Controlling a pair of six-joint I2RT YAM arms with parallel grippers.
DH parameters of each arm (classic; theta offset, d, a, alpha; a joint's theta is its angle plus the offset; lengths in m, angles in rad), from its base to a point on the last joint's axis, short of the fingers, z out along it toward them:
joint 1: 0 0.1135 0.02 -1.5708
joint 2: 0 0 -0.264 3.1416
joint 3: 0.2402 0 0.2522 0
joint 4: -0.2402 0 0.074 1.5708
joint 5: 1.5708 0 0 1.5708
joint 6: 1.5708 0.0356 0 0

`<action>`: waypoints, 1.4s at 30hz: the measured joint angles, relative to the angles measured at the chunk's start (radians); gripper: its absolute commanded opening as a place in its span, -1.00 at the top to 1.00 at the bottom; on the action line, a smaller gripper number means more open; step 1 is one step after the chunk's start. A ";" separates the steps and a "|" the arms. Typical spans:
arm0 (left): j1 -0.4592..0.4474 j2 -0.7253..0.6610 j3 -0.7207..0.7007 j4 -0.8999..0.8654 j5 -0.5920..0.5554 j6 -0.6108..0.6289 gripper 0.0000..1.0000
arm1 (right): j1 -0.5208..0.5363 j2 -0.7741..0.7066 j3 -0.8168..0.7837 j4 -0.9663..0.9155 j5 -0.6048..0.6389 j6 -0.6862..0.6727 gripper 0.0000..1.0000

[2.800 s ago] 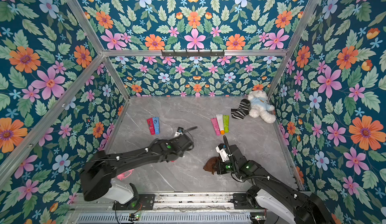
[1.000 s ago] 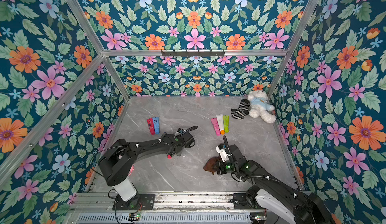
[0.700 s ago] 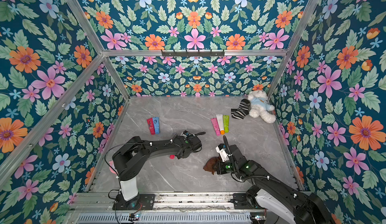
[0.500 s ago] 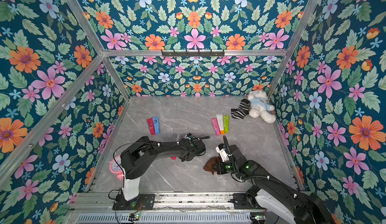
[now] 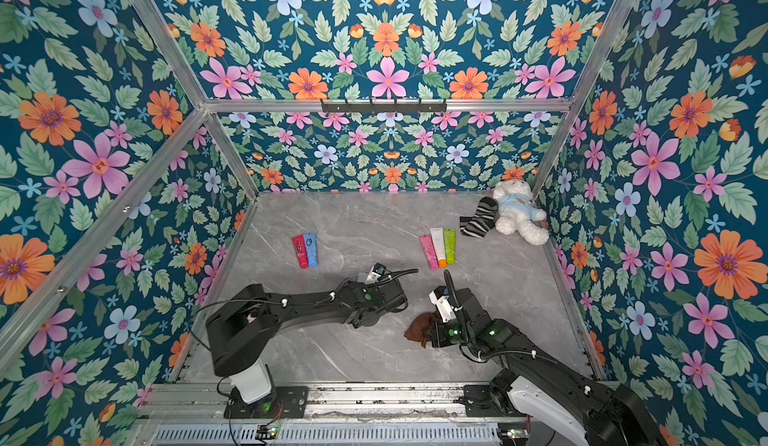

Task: Wipe the surface of the toothpaste tube
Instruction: Adjust the toothpaste at the center of the board, then move the toothpaste to the center of the board.

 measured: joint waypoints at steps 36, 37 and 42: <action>0.137 -0.345 -0.614 0.666 0.412 0.029 0.55 | 0.002 0.015 0.000 -0.001 0.002 0.000 1.00; 0.136 -0.340 -0.608 0.668 0.418 0.048 0.59 | 0.002 0.008 0.000 -0.001 0.002 0.000 1.00; 0.084 -0.330 -0.565 0.644 0.479 0.135 0.76 | 0.002 -0.042 0.008 -0.026 0.028 0.000 1.00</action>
